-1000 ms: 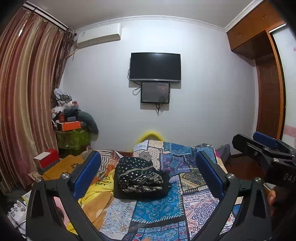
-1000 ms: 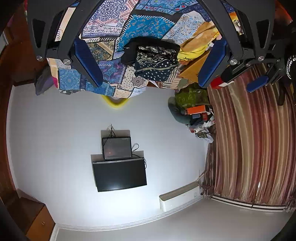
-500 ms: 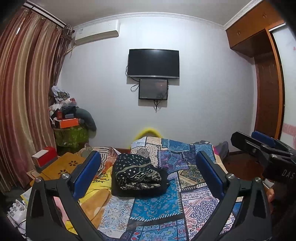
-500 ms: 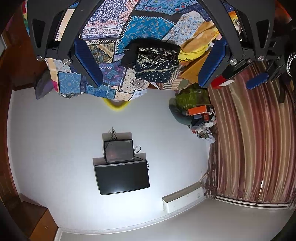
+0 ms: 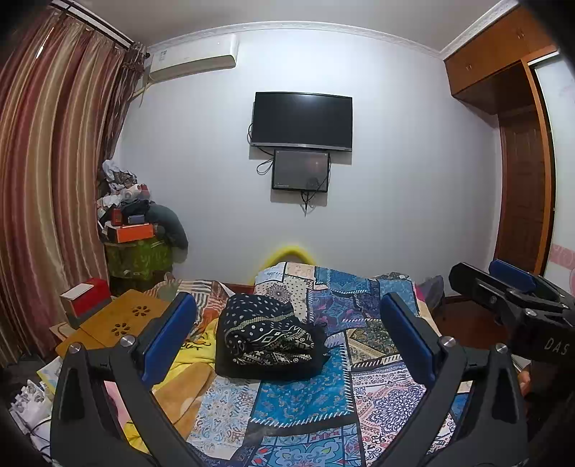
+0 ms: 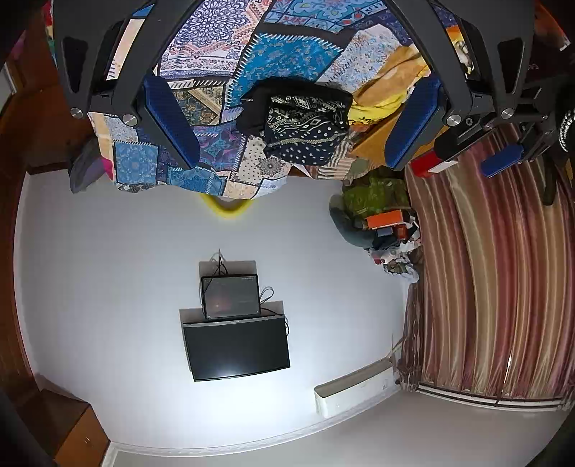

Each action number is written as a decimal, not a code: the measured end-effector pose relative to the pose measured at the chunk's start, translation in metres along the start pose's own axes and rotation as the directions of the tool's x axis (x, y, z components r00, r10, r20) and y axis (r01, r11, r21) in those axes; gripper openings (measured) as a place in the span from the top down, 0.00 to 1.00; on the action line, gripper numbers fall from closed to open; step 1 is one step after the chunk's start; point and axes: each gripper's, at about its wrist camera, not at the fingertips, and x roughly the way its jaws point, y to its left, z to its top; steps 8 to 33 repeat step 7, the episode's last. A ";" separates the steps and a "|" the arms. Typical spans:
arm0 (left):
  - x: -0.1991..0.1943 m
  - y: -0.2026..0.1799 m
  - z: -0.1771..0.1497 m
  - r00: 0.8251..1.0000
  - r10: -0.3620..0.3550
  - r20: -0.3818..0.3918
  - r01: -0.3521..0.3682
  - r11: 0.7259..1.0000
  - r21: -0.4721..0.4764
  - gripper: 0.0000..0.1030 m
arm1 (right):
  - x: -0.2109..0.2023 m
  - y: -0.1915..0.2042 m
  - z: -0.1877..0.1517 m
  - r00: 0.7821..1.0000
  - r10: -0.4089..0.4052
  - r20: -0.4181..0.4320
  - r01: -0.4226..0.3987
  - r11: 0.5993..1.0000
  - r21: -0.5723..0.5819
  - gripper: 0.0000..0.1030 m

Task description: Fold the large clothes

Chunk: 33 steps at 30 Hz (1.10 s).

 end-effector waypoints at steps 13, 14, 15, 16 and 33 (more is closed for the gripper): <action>0.000 0.002 0.000 1.000 0.009 0.004 -0.009 1.000 -0.008 0.00 | 0.002 -0.001 -0.001 1.000 0.001 -0.003 -0.001 1.000 0.004 0.01; 0.000 0.002 0.000 1.000 0.009 0.004 -0.009 1.000 -0.008 0.00 | 0.002 -0.001 -0.001 1.000 0.001 -0.003 -0.001 1.000 0.004 0.01; 0.000 0.002 0.000 1.000 0.009 0.004 -0.009 1.000 -0.008 0.00 | 0.002 -0.001 -0.001 1.000 0.001 -0.003 -0.001 1.000 0.004 0.01; 0.000 0.002 0.000 1.000 0.009 0.004 -0.009 1.000 -0.008 0.00 | 0.002 -0.001 -0.001 1.000 0.001 -0.003 -0.001 1.000 0.004 0.01; 0.000 0.002 0.000 1.000 0.009 0.004 -0.009 1.000 -0.008 0.00 | 0.002 -0.001 -0.001 1.000 0.001 -0.003 -0.001 1.000 0.004 0.01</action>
